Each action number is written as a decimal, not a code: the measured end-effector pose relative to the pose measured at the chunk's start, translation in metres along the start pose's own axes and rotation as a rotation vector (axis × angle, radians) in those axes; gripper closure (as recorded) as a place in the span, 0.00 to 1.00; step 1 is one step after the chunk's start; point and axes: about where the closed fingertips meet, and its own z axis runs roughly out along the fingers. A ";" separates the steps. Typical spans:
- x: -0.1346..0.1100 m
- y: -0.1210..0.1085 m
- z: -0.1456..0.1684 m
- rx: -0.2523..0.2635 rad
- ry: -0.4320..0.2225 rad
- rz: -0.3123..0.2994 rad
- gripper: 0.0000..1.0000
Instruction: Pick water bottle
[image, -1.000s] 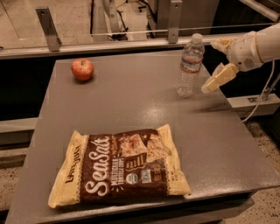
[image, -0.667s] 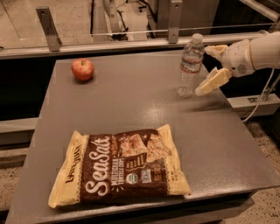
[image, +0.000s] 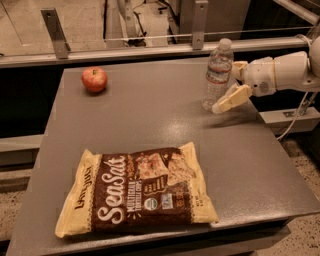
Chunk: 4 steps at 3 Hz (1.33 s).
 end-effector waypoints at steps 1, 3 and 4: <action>-0.005 0.004 0.011 -0.026 -0.051 0.012 0.14; -0.021 0.012 0.011 -0.046 -0.137 0.014 0.61; -0.061 0.022 -0.002 -0.066 -0.204 -0.011 0.83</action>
Offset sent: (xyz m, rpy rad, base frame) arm -0.0036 0.0171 0.0036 0.1301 -0.0001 0.0342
